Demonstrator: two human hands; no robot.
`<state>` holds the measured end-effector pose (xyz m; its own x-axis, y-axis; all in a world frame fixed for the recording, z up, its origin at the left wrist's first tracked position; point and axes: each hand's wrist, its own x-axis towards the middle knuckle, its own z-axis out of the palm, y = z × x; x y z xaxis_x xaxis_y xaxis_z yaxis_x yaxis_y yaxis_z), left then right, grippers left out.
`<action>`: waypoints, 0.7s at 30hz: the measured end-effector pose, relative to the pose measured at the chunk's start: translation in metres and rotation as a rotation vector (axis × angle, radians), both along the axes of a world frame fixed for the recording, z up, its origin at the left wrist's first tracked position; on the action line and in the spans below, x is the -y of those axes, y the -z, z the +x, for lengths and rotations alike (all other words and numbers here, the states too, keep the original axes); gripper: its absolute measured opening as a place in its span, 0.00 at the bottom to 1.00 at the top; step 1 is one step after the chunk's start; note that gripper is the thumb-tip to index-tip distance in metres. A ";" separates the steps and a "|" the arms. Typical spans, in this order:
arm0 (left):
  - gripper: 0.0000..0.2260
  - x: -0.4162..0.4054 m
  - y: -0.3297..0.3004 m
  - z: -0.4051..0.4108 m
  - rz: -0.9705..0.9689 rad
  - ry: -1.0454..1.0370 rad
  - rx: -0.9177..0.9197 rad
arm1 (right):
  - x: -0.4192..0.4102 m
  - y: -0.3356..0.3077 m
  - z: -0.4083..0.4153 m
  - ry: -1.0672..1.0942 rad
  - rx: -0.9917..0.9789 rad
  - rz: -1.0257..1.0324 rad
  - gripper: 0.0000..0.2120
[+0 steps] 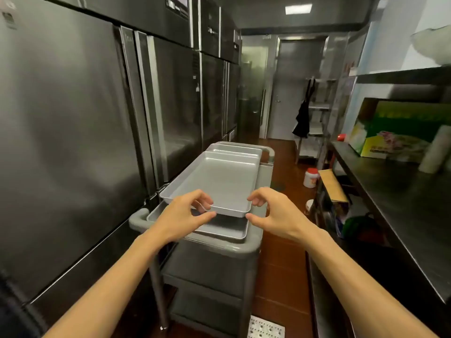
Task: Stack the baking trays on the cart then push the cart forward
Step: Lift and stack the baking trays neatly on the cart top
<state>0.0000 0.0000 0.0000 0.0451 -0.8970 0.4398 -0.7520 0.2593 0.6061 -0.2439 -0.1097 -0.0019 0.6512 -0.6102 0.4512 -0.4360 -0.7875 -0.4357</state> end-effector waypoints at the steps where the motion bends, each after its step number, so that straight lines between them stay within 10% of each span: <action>1: 0.08 0.015 0.003 -0.001 -0.009 0.004 -0.014 | 0.013 0.002 -0.001 -0.012 0.001 0.002 0.16; 21: 0.08 0.265 0.045 0.019 0.057 -0.120 -0.025 | 0.279 0.044 0.032 -0.041 -0.132 0.052 0.17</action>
<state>0.0190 -0.2652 -0.0445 0.1643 -0.9080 0.3855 -0.7600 0.1326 0.6362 -0.2123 -0.3891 -0.0456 0.7276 -0.6024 0.3281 -0.4604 -0.7835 -0.4173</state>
